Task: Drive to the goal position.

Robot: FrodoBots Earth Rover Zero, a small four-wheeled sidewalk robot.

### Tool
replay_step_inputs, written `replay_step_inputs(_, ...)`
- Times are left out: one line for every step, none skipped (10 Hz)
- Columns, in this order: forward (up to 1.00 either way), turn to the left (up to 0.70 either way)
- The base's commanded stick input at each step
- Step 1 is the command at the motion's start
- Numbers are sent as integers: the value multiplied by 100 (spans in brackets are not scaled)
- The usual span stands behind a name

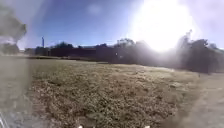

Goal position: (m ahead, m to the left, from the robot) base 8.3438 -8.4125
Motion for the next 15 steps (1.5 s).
replay_step_inputs(100,0)
replay_step_inputs(100,0)
replay_step_inputs(100,-2)
replay_step_inputs(100,-2)
replay_step_inputs(100,-2)
replay_step_inputs(100,-1)
replay_step_inputs(100,0)
replay_step_inputs(100,-2)
replay_step_inputs(100,-2)
replay_step_inputs(100,-2)
replay_step_inputs(100,-1)
replay_step_inputs(100,-2)
replay_step_inputs(100,-2)
replay_step_inputs(100,-2)
replay_step_inputs(100,-2)
